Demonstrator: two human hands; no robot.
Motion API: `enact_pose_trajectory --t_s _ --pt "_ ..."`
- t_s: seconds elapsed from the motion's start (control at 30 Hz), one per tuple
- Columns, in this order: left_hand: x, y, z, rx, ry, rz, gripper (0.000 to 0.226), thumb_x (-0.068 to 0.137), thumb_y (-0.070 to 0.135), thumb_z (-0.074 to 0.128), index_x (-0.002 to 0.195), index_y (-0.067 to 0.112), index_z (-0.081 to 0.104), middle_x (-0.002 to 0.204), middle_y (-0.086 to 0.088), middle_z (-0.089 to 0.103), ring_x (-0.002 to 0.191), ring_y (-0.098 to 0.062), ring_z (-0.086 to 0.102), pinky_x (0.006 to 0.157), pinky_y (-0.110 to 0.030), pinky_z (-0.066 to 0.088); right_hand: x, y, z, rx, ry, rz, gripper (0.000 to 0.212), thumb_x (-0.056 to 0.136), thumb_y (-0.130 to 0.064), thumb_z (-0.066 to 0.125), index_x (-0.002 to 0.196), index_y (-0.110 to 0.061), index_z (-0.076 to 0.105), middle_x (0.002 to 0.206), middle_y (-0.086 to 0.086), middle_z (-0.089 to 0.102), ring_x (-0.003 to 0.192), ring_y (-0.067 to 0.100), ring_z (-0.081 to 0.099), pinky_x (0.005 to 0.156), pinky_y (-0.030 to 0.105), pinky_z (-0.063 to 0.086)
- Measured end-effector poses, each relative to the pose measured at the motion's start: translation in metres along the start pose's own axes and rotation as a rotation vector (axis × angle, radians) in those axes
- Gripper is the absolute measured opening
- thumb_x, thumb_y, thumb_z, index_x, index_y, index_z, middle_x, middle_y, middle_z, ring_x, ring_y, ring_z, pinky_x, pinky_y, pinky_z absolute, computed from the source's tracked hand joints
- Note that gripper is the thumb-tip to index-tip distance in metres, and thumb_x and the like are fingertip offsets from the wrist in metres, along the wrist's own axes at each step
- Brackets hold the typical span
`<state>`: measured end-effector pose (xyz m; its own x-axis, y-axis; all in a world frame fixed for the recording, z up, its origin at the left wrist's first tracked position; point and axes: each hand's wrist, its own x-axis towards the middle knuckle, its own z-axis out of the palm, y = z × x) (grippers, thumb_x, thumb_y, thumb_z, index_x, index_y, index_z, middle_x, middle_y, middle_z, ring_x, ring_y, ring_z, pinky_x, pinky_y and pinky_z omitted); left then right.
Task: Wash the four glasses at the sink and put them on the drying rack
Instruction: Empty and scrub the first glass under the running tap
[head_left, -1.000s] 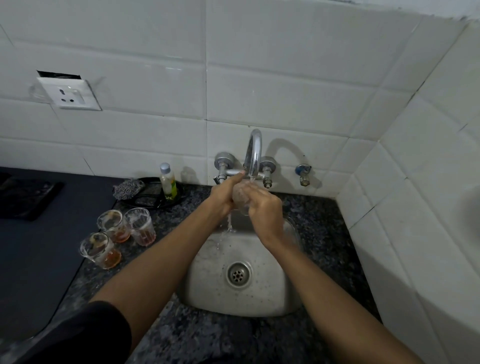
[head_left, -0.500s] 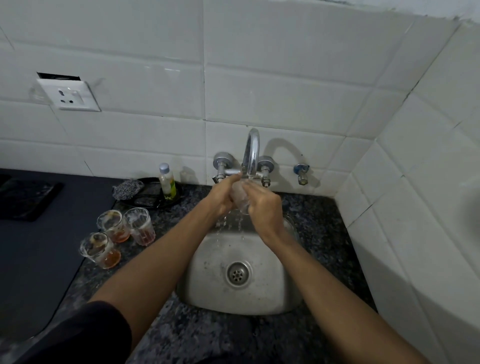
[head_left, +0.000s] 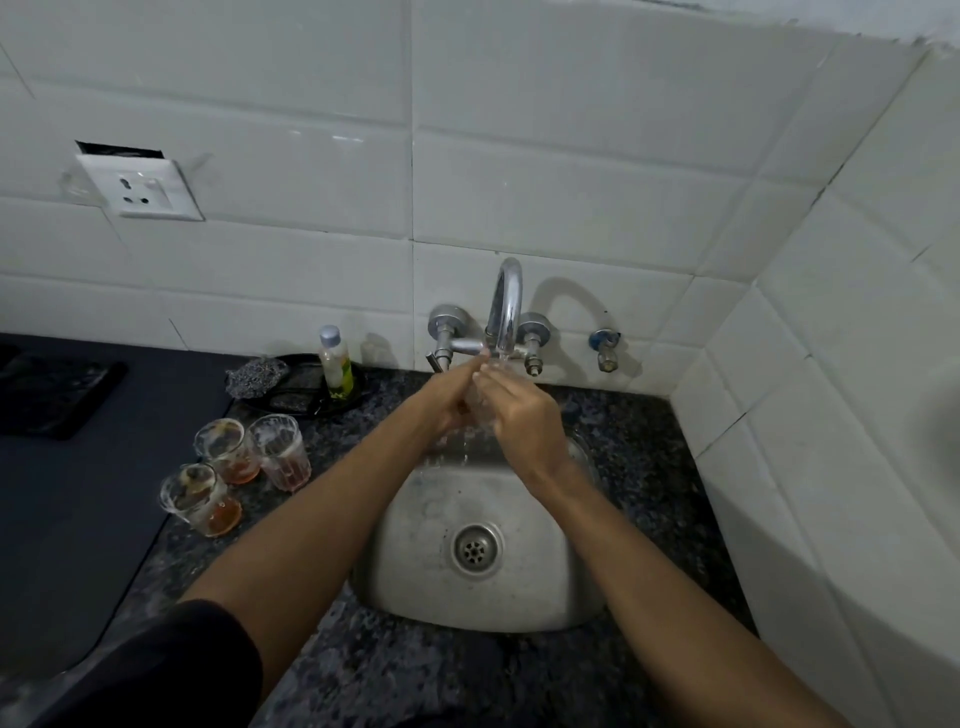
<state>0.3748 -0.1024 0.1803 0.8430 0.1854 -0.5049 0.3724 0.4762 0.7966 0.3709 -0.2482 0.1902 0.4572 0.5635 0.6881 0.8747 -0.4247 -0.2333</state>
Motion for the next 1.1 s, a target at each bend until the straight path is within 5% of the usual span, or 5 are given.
enact_pose_trajectory --t_s 0.23,0.47,0.67,0.8,1.1 --pt "-0.001 -0.004 0.001 -0.175 0.102 0.117 0.032 0.096 0.028 0.068 0.115 0.002 0.067 0.108 -0.016 0.074 0.090 -0.028 0.076 0.075 -0.043 0.060 0.009 -0.006 0.001 0.302 -0.030 0.780 0.037 0.094 0.000 0.065 0.129 -0.011 0.072 0.110 0.005 0.078 0.088 0.015 0.072 0.071 0.007 0.052" --pt "-0.016 -0.002 0.004 -0.176 0.166 0.195 0.039 0.103 0.042 0.051 0.118 0.009 0.065 0.102 -0.023 0.075 0.091 -0.038 0.076 0.082 -0.054 0.061 0.024 -0.009 -0.017 1.335 -0.158 1.406 0.036 0.103 -0.014 0.047 0.136 -0.009 0.061 0.125 0.015 0.066 0.114 0.032 0.066 0.102 0.046 0.053" --pt "-0.024 -0.010 0.012 0.016 0.165 0.349 0.043 0.111 0.042 0.034 0.120 0.014 0.065 0.112 -0.011 0.073 0.100 -0.023 0.073 0.078 -0.036 0.060 0.020 -0.006 -0.015 1.181 -0.334 1.294 0.038 0.103 -0.039 0.061 0.137 -0.022 0.059 0.108 0.011 0.071 0.093 0.025 0.070 0.084 0.040 0.062" --pt "-0.019 -0.011 -0.015 0.658 0.015 0.818 0.038 0.109 0.013 0.042 0.144 0.013 0.055 0.145 -0.008 0.055 0.129 -0.015 0.055 0.106 -0.024 0.047 0.016 0.005 -0.023 1.024 -0.248 1.281 0.034 0.097 -0.028 0.068 0.130 -0.020 0.065 0.085 0.005 0.067 0.071 0.019 0.060 0.071 0.035 0.055" --pt "-0.017 -0.019 -0.041 1.392 -0.178 1.167 0.068 0.097 0.008 0.053 0.158 -0.003 0.025 0.165 -0.023 0.025 0.156 -0.031 0.016 0.127 -0.046 0.021 0.007 0.019 -0.032 0.644 -0.300 0.995 0.060 0.074 -0.050 0.082 0.124 -0.019 0.068 0.108 -0.002 0.073 0.092 0.016 0.072 0.074 0.029 0.062"
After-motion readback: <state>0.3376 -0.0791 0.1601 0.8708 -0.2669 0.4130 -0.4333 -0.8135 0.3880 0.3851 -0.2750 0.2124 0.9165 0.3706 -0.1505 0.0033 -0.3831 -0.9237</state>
